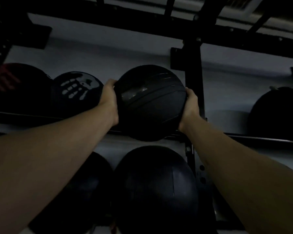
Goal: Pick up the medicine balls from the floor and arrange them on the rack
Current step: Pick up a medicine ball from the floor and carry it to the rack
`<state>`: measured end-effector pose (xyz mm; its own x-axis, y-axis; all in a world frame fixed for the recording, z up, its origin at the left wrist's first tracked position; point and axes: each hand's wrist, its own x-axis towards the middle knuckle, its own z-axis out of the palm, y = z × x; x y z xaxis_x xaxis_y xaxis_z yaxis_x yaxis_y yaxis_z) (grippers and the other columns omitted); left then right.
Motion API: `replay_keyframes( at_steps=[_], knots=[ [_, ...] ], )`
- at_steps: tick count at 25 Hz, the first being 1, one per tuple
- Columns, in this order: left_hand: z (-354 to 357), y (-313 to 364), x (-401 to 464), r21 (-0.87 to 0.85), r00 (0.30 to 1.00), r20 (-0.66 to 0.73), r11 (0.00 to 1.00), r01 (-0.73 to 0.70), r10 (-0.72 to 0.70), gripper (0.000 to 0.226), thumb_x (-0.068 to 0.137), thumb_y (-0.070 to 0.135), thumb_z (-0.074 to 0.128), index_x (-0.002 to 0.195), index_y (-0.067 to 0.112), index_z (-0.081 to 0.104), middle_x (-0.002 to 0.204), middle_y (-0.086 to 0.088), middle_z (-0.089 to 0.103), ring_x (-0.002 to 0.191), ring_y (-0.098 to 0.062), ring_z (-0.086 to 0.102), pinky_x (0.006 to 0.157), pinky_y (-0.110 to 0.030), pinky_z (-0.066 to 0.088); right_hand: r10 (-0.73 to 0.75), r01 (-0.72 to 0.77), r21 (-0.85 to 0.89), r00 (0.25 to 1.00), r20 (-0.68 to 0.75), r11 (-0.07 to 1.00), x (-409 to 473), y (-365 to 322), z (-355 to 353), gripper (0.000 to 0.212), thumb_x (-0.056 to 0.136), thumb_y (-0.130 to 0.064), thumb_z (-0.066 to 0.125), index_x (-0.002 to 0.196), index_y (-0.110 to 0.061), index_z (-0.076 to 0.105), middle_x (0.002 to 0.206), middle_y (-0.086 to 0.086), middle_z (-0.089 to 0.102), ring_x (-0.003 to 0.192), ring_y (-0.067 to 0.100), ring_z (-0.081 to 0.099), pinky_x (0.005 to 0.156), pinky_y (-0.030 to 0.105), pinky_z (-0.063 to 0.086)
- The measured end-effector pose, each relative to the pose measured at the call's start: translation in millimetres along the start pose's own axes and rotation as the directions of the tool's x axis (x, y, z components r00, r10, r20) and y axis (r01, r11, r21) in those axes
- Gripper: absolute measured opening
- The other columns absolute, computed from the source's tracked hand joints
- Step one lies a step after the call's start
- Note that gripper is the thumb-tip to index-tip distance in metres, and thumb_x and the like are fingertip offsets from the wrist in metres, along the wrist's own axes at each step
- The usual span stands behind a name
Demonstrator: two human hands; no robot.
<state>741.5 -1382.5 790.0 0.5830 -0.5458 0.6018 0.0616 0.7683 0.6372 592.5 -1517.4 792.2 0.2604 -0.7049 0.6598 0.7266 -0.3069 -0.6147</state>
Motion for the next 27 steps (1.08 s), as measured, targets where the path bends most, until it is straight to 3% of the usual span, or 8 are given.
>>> replay_keyframes(
  at_steps=[2, 6, 10, 15, 20, 22, 25, 27],
  knots=[
    [4, -3, 36, 0.018, 0.997, -0.025, 0.997, -0.069, 0.07, 0.04, 0.092, 0.046, 0.05, 0.084, 0.017, 0.077, 0.077, -0.009, 0.077, 0.075, -0.029, 0.072, 0.073, -0.041, 0.061, -0.006, 0.004, 0.039, 0.998, 0.056, 0.999, 40, 11, 6, 0.045, 0.1, -0.048, 0.045, 0.101, -0.017, 0.077, 0.098, 0.011, 0.079, 0.092, 0.031, 0.073, 0.078, 0.04, 0.063],
    [0, -4, 98, 0.063, 0.981, -0.088, 0.984, -0.166, 0.171, 0.027, 0.091, 0.039, 0.055, 0.083, 0.019, 0.072, 0.089, -0.008, 0.078, 0.085, -0.029, 0.073, 0.075, -0.04, 0.061, -0.06, 0.053, 0.1, 0.996, 0.065, 0.994, 99, 39, 26, 0.047, 0.083, -0.043, 0.056, 0.111, -0.013, 0.078, 0.114, 0.015, 0.078, 0.106, 0.037, 0.072, 0.093, 0.053, 0.06],
    [-14, -8, 149, 0.083, 0.929, -0.14, 0.939, -0.334, 0.343, 0.017, 0.078, 0.032, 0.067, 0.08, 0.017, 0.075, 0.102, -0.009, 0.079, 0.099, -0.03, 0.074, 0.087, -0.05, 0.061, -0.311, 0.313, -0.036, 0.949, 0.058, 0.949, 152, 45, 53, 0.031, 0.053, -0.049, 0.062, 0.066, -0.025, 0.078, 0.098, 0.008, 0.079, 0.103, 0.036, 0.073, 0.096, 0.054, 0.058],
    [-13, -16, 179, 0.333, 0.716, 0.011, 0.672, -0.661, 0.698, 0.011, 0.09, 0.022, 0.071, 0.082, 0.018, 0.077, 0.088, 0.003, 0.075, 0.086, -0.011, 0.07, 0.079, -0.026, 0.058, -0.69, 0.707, -0.241, 0.704, 0.166, 0.664, 165, 52, 75, 0.024, 0.085, -0.02, 0.056, 0.08, -0.014, 0.078, 0.08, -0.004, 0.075, 0.085, 0.012, 0.07, 0.084, 0.033, 0.056],
    [-8, -15, 203, 0.637, 0.544, 0.168, 0.33, -0.697, 0.822, 0.016, 0.099, 0.028, 0.065, 0.093, 0.019, 0.077, 0.092, 0.007, 0.073, 0.092, -0.008, 0.068, 0.083, -0.018, 0.053, -0.747, 0.835, -0.476, 0.498, 0.44, 0.276, 183, 70, 86, 0.025, 0.091, -0.032, 0.06, 0.099, -0.014, 0.076, 0.1, 0.0, 0.07, 0.096, 0.01, 0.064, 0.088, 0.024, 0.049],
    [-8, -30, 209, 0.69, 0.615, 0.24, 0.313, -0.652, 0.751, 0.029, 0.099, 0.043, 0.06, 0.101, 0.019, 0.074, 0.105, 0.002, 0.073, 0.101, -0.015, 0.068, 0.091, -0.029, 0.053, -0.646, 0.788, -0.556, 0.572, 0.506, 0.263, 190, 78, 89, 0.033, 0.096, -0.04, 0.055, 0.111, -0.018, 0.073, 0.114, 0.003, 0.07, 0.109, 0.016, 0.063, 0.096, 0.028, 0.048],
    [-19, -60, 219, 0.833, 0.764, 0.362, 0.183, -0.522, 0.534, 0.055, 0.102, 0.058, 0.037, 0.136, 0.023, 0.061, 0.144, -0.007, 0.059, 0.132, -0.028, 0.055, 0.112, -0.043, 0.042, -0.338, 0.579, -0.769, 0.806, 0.487, 0.272, 204, 101, 91, 0.059, 0.097, -0.059, 0.031, 0.142, -0.029, 0.055, 0.151, 0.009, 0.052, 0.136, 0.033, 0.048, 0.116, 0.046, 0.035],
    [-26, -68, 222, 0.872, 0.814, 0.372, 0.134, -0.472, 0.447, 0.055, 0.109, 0.053, 0.026, 0.149, 0.023, 0.048, 0.157, -0.009, 0.045, 0.142, -0.032, 0.042, 0.118, -0.047, 0.033, -0.272, 0.52, -0.814, 0.847, 0.456, 0.257, 211, 116, 89, 0.06, 0.101, -0.057, 0.021, 0.151, -0.033, 0.043, 0.157, 0.012, 0.043, 0.141, 0.038, 0.04, 0.119, 0.053, 0.028]
  ],
)
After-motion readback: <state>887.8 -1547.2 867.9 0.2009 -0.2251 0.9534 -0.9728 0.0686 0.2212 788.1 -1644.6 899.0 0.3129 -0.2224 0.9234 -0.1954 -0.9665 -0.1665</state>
